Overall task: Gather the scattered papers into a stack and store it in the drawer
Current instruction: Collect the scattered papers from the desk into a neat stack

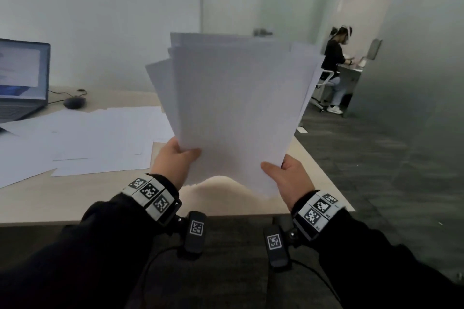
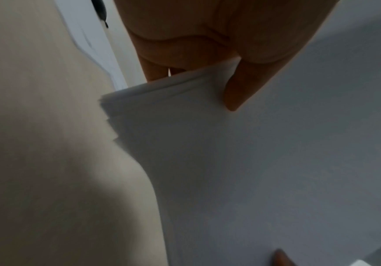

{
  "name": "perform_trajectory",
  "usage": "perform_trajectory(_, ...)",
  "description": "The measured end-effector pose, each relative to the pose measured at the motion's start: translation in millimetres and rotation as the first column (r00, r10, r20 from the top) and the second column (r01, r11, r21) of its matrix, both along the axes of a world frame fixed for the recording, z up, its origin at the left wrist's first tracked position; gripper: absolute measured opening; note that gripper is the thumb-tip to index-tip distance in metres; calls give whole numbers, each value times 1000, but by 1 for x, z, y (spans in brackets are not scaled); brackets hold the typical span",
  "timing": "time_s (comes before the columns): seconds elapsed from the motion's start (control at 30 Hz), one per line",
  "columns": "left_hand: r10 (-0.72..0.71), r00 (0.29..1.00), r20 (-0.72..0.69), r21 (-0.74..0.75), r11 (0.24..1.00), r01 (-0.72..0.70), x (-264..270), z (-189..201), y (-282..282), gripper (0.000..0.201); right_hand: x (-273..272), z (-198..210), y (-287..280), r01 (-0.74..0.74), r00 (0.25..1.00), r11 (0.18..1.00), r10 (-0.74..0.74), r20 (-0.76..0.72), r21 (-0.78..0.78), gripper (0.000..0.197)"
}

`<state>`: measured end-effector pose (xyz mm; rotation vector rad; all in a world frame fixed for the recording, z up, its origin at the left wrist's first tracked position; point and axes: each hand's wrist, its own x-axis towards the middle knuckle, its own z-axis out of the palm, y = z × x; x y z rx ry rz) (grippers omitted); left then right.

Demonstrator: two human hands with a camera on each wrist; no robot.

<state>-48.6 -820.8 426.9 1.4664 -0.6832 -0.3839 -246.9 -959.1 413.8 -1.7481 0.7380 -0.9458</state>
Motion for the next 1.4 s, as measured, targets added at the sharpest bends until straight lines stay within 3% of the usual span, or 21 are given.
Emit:
perform_trajectory(0.23,-56,996,-67,-76,996,51,-19,-15,-12,29,-3,-16,-4,9,999,997,-12,53,72,3)
perform_trajectory(0.4,-52,995,-90,-36,998,49,-22,-24,-15,34,0,-22,-5,2,999,994,-6,35,107,8)
perform_trajectory(0.57,-20,998,-66,-25,1000,18,-22,-37,-12,25,1,-26,-1,42,998,995,-45,36,92,11)
perform_trajectory(0.9,3,1000,-30,-45,999,-5,-25,-29,-6,22,3,-15,6,80,997,993,-78,-16,83,17)
perform_trajectory(1.03,-36,999,-20,71,997,37,-25,-34,3,14,3,-22,11,75,994,994,-68,-83,81,17)
perform_trajectory(1.13,-47,996,71,135,990,37,-22,-42,15,11,8,-20,10,85,994,991,-77,-80,102,17)
perform_trajectory(1.23,-51,984,173,213,977,13,-10,-45,38,13,15,-20,12,72,997,989,-68,-34,132,5)
perform_trajectory(1.4,-24,920,390,468,866,-175,39,-44,78,27,39,-20,18,77,997,986,-75,-13,145,10)
